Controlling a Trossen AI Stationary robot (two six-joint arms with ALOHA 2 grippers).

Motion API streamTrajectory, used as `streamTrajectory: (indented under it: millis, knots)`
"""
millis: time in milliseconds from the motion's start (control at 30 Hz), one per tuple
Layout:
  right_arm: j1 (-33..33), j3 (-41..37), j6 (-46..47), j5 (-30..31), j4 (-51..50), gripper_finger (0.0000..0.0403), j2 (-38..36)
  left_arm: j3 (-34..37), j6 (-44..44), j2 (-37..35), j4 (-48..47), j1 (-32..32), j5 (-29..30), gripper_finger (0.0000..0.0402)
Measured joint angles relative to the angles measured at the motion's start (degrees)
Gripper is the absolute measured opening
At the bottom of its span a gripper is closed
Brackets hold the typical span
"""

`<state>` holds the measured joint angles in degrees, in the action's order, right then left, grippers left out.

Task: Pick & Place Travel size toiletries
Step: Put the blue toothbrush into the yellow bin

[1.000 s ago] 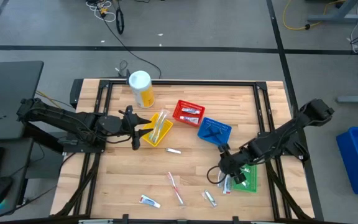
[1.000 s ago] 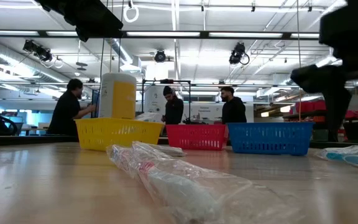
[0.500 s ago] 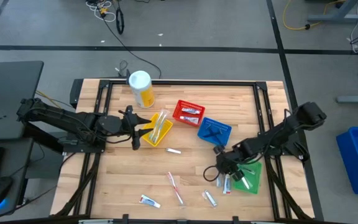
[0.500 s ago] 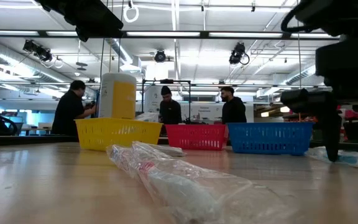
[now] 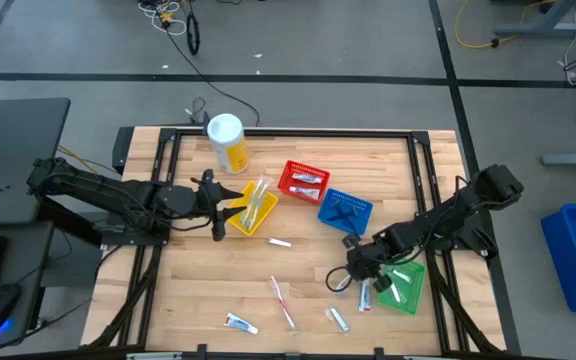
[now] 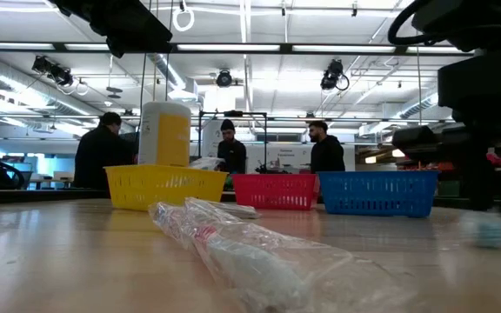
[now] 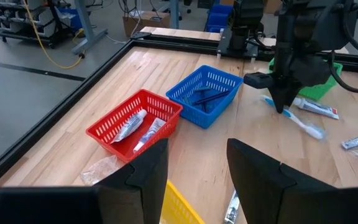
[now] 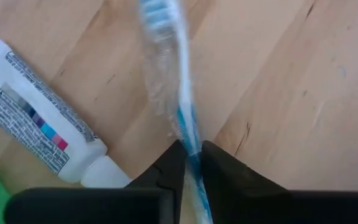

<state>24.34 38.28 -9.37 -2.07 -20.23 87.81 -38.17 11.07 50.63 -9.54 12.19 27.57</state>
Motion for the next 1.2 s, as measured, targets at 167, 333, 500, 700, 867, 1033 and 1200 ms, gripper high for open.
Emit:
streamTrajectory:
  millis: [167, 333, 500, 700, 867, 1033, 1200]
  knots:
    - [0.0, 2.4, 1.4, -2.1, -0.9, 0.0046, 0.2, 0.0, -0.1, 0.0, 0.0, 0.0, 0.0, 0.0171]
    - [0.0, 7.9, 1.4, -2.5, -1.6, 0.0045, 0.2, 0.0, -0.1, 0.0, 0.0, 0.0, 0.0, 0.0171]
    - [-0.5, 13.7, 2.2, 2.5, -3.0, 0.0044, 0.2, 0.0, 0.3, 0.0, 0.0, 0.0, 0.0, 0.0171]
    - [-2.1, 18.6, 2.8, 6.7, -4.1, 0.0044, 0.1, 0.0, 2.2, 0.0, 0.0, 0.0, 0.0, 0.0171]
    - [-3.0, 19.4, 0.9, 13.7, -1.5, 0.0044, 0.1, 0.0, 5.8, 0.6, 0.0, 0.0, 0.0, 0.0171]
    - [-3.7, 19.4, 1.2, 21.2, 13.1, 0.0044, 0.1, 0.0, 7.0, 3.2, 0.6, 0.0, -0.9, 0.0171]
    - [-6.1, 18.9, 6.2, 21.6, 30.8, 0.0044, 0.0, 0.0, 7.4, 9.1, 5.5, 0.0, -2.6, 0.0171]
